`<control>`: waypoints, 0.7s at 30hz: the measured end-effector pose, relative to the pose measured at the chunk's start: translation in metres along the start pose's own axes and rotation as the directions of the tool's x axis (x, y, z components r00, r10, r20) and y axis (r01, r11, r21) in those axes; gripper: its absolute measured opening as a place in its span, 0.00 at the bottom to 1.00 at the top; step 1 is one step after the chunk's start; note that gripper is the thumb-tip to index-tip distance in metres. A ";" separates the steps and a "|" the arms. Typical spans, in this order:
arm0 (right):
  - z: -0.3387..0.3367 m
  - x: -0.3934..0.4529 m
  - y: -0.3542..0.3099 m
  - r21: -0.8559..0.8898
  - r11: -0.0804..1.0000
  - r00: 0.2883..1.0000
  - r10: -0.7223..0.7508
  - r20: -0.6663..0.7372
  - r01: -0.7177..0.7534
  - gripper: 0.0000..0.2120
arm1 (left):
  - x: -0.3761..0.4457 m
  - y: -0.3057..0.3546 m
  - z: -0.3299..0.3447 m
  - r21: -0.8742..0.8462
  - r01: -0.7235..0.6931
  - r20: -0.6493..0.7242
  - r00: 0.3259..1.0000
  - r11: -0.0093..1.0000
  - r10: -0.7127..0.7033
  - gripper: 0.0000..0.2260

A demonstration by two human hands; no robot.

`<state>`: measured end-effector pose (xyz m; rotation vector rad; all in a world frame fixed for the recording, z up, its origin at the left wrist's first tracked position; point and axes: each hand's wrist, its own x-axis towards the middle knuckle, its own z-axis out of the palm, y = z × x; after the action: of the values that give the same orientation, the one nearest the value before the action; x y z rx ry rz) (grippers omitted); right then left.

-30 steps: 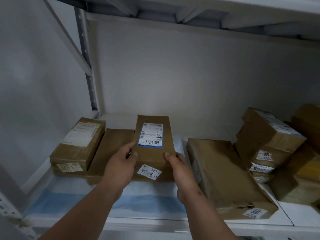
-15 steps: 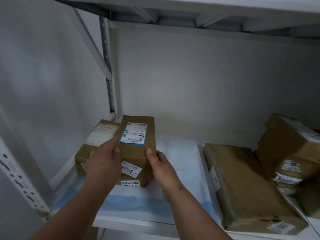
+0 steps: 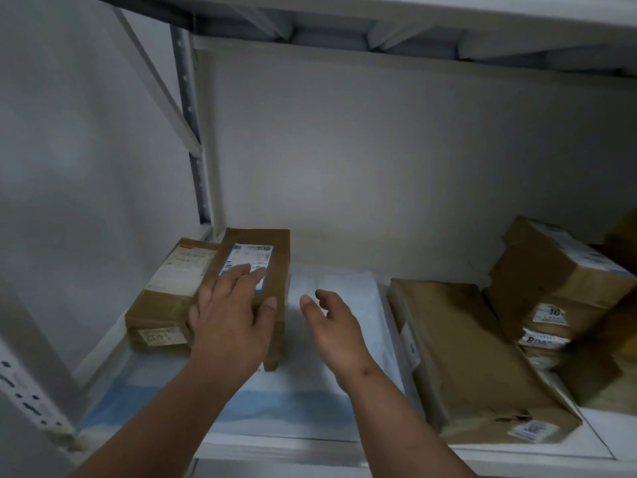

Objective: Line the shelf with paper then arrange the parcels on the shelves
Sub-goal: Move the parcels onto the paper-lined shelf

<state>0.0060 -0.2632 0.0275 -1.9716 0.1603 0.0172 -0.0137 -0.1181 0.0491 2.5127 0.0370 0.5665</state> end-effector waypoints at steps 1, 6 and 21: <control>-0.011 0.000 0.002 -0.023 0.999 0.998 -0.031 -0.057 0.030 0.25 | -0.001 0.009 0.006 -0.061 -0.064 0.002 0.998 0.996 0.065 0.20; -0.090 -0.006 0.022 -0.345 0.939 0.942 -0.110 -0.316 -0.006 0.21 | -0.012 0.065 0.044 -0.421 -0.005 0.228 0.967 0.907 0.111 0.10; -0.220 -0.054 0.116 -0.514 0.688 0.854 0.346 -0.388 -0.512 0.29 | -0.065 0.155 0.122 -0.331 0.390 0.757 0.653 0.859 -0.005 0.11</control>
<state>-0.0754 -0.5038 0.0136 -2.5272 0.9044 0.1343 -0.0377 -0.3206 0.0139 2.0265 -0.1088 -0.5285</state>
